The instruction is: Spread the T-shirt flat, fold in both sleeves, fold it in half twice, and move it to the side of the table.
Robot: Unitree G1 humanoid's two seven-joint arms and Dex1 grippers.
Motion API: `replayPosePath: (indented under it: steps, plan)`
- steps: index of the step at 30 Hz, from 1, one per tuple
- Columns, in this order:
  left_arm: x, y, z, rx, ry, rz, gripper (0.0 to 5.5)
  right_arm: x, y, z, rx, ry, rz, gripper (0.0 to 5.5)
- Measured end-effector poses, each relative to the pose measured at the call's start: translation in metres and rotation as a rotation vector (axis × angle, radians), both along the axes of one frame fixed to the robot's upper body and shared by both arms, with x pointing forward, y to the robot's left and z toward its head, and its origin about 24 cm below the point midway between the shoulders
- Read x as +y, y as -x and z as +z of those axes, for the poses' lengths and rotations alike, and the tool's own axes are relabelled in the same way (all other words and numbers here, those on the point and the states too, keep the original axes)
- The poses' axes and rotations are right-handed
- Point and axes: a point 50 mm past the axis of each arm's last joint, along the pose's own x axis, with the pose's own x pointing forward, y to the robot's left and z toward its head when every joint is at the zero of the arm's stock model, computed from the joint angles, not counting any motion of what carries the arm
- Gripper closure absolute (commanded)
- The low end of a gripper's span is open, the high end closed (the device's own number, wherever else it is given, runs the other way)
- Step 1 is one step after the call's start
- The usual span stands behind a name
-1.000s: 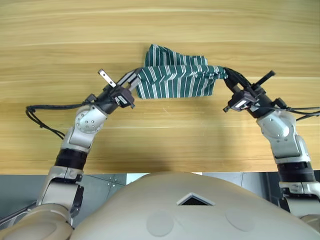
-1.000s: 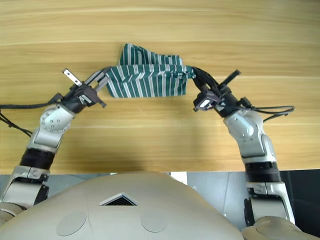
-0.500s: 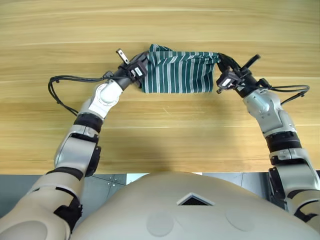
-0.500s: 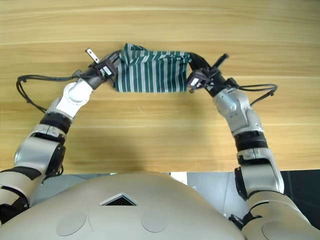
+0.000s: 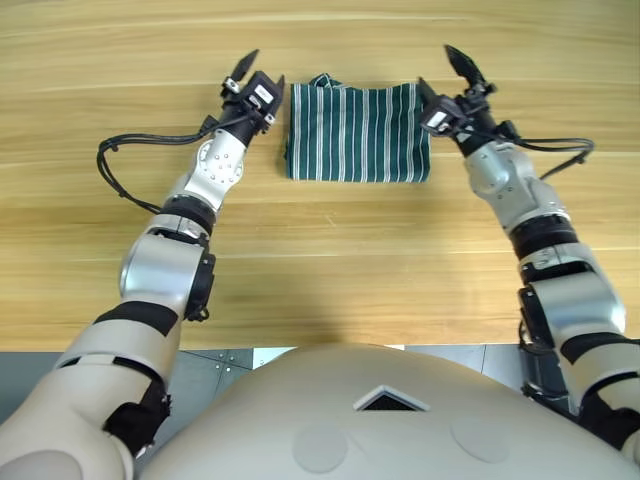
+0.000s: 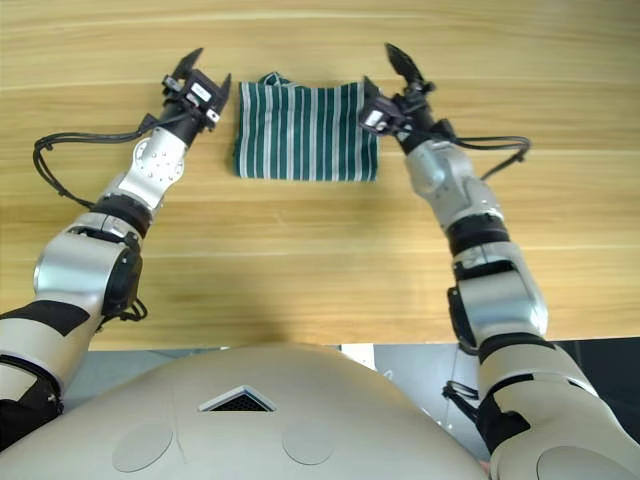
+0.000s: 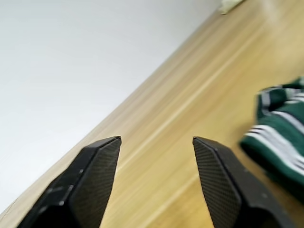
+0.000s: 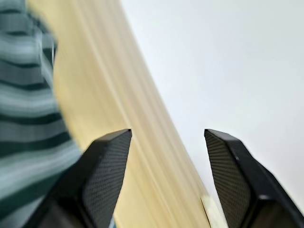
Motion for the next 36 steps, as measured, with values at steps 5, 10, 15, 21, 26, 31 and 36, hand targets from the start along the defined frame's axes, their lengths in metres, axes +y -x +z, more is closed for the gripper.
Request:
replayPosePath:
  steps: [5, 10, 15, 21, 26, 31, 36]
  plan:
    - [0.062, 0.021, -0.005, -0.059, 0.134, 0.271, 2.67, 0.051, 0.000, -0.015, 0.109, -0.047, 0.101, 2.69]
    - [0.077, 0.059, -0.038, -0.004, 0.189, 0.344, 2.67, 0.020, -0.018, -0.044, 0.334, 0.067, -0.077, 2.69]
    - [0.076, 0.069, -0.041, -0.033, 0.280, 0.345, 2.67, -0.016, -0.033, -0.044, 0.466, 0.109, -0.256, 2.69]
    - [0.056, 0.067, -0.038, -0.074, 0.442, 0.298, 2.67, -0.082, -0.032, -0.046, 0.526, 0.154, -0.506, 2.69]
    - [0.054, 0.068, -0.038, -0.093, 0.496, 0.317, 2.67, -0.196, 0.011, -0.049, 0.568, 0.039, -0.987, 2.69]
    - [0.055, 0.071, -0.038, -0.104, 0.505, 0.330, 2.67, -0.267, 0.073, -0.053, 0.540, -0.095, -1.360, 2.69]
    - [0.047, 0.072, -0.039, -0.116, 0.537, 0.336, 2.67, -0.284, 0.097, -0.056, 0.494, -0.190, -1.521, 2.69]
